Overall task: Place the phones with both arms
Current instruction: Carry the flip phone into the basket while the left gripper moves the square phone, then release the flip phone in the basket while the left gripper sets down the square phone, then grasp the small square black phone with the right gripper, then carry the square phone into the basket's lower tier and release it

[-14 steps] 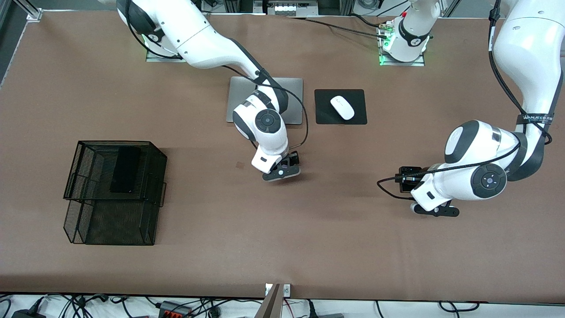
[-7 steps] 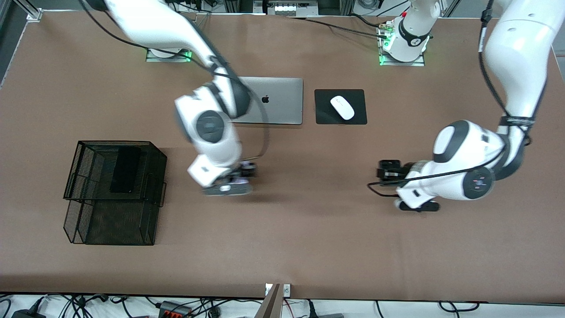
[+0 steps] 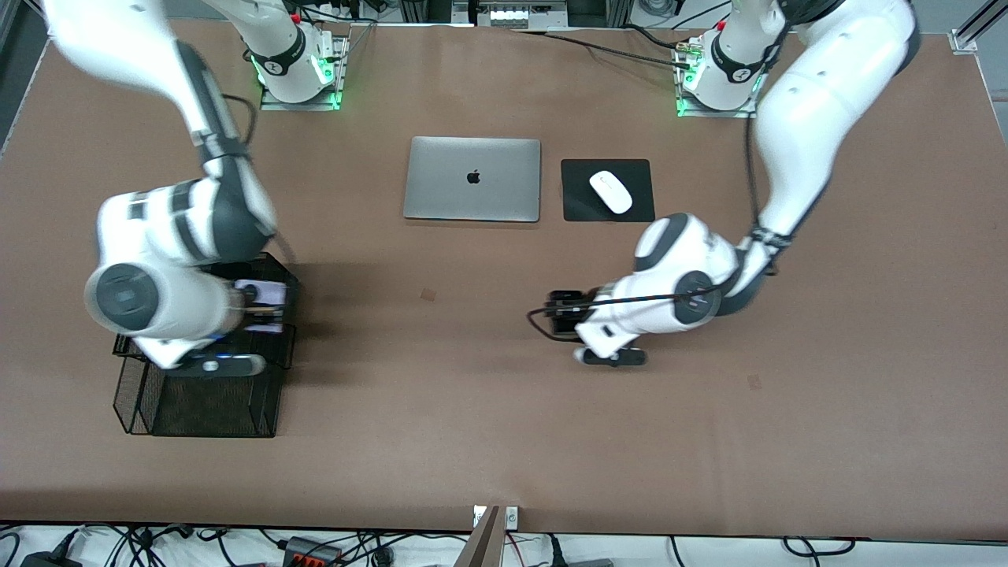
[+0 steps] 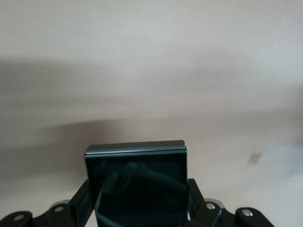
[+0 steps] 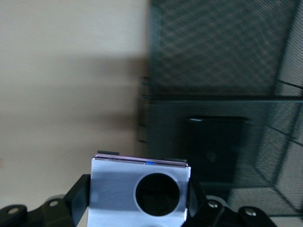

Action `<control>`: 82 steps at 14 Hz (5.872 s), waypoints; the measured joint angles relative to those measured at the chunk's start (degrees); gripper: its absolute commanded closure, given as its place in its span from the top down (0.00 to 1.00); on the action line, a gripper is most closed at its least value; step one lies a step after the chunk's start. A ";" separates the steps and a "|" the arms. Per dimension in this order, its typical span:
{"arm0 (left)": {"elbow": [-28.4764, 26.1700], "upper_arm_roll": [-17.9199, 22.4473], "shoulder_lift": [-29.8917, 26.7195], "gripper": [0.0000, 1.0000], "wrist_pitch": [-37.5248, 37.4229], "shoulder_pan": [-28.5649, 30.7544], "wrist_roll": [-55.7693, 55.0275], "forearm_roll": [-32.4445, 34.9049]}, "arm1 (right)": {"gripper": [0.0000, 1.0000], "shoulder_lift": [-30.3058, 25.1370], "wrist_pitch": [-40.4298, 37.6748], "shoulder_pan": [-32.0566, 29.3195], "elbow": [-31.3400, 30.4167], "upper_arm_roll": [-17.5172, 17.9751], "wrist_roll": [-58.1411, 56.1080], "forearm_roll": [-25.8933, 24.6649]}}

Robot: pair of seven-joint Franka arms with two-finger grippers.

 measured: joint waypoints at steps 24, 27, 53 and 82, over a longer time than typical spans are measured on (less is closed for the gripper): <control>2.20 3.84 -24.32 1.00 -43.43 16.78 23.56 19.22 | 1.00 -5.11 12.45 2.51 -6.99 2.27 -7.46 6.54; 2.14 9.44 -33.03 1.00 -45.29 17.22 28.35 7.70 | 1.00 -1.94 18.32 9.93 -6.99 2.33 -6.36 6.78; -11.91 38.03 -52.95 1.00 -36.30 -2.09 33.48 -6.76 | 1.00 15.76 42.99 32.37 -6.55 1.72 20.62 2.16; -9.46 38.12 -50.02 1.00 -38.25 -2.10 32.25 -4.83 | 0.27 5.44 13.63 18.25 8.42 -5.83 19.32 1.48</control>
